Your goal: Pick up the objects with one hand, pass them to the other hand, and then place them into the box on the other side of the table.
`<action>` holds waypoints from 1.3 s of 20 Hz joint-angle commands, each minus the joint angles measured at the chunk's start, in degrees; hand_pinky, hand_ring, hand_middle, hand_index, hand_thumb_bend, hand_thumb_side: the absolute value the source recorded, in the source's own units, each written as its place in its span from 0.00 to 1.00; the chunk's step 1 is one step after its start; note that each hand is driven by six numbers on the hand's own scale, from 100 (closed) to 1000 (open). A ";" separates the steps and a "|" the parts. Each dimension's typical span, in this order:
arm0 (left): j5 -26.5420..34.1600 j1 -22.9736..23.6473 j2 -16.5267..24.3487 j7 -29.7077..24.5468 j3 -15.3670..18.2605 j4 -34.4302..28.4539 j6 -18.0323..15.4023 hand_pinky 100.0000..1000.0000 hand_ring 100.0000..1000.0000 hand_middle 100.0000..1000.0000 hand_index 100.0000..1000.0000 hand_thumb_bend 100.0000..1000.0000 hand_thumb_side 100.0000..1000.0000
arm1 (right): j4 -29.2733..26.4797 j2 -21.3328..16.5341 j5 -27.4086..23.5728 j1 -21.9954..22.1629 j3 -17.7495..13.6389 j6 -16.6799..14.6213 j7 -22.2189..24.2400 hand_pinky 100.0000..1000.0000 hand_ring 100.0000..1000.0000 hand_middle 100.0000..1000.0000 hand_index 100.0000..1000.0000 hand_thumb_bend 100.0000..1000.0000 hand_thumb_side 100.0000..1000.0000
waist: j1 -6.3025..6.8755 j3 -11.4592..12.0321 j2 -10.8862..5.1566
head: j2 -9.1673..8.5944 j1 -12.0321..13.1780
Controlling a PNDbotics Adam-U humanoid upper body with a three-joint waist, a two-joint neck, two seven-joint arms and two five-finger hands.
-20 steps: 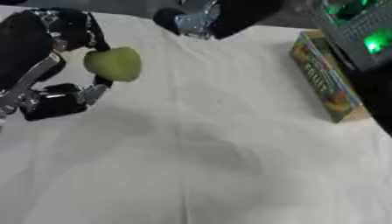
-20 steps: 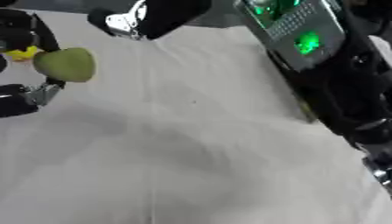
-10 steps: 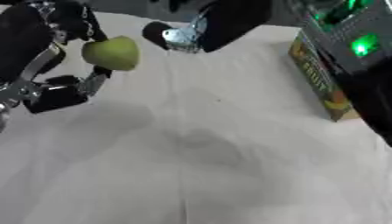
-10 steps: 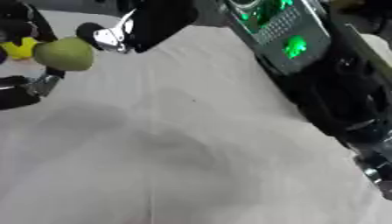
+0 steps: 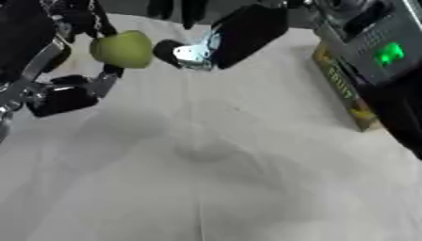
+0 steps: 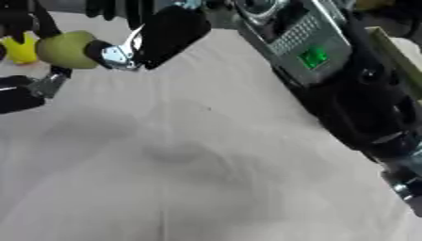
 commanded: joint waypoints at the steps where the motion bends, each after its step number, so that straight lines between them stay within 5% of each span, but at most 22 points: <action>1: 0.41 -1.48 0.57 -0.66 0.91 -1.24 0.31 0.31 0.46 0.46 0.53 0.00 0.00 | -0.86 0.02 1.64 -1.25 0.36 -0.24 1.68 0.26 0.49 0.63 0.76 0.24 0.43 | 0.16 -0.04 -2.76 | 0.05 0.11; 13: -1.70 -1.38 -0.07 -3.67 0.89 -1.20 1.97 0.31 0.46 0.47 0.53 0.00 0.00 | -0.86 2.84 7.70 -0.98 1.31 0.53 1.41 0.06 0.41 0.48 0.76 0.22 0.43 | 0.27 -0.08 -2.97 | -0.55 1.12; 26: -3.78 -1.00 -0.81 -5.65 1.56 -3.26 4.64 0.32 0.46 0.47 0.53 0.00 0.00 | -0.86 4.86 15.82 -0.29 1.01 -1.21 -4.99 0.11 0.46 0.44 0.73 0.32 0.34 | 0.57 0.04 -2.99 | -0.47 1.19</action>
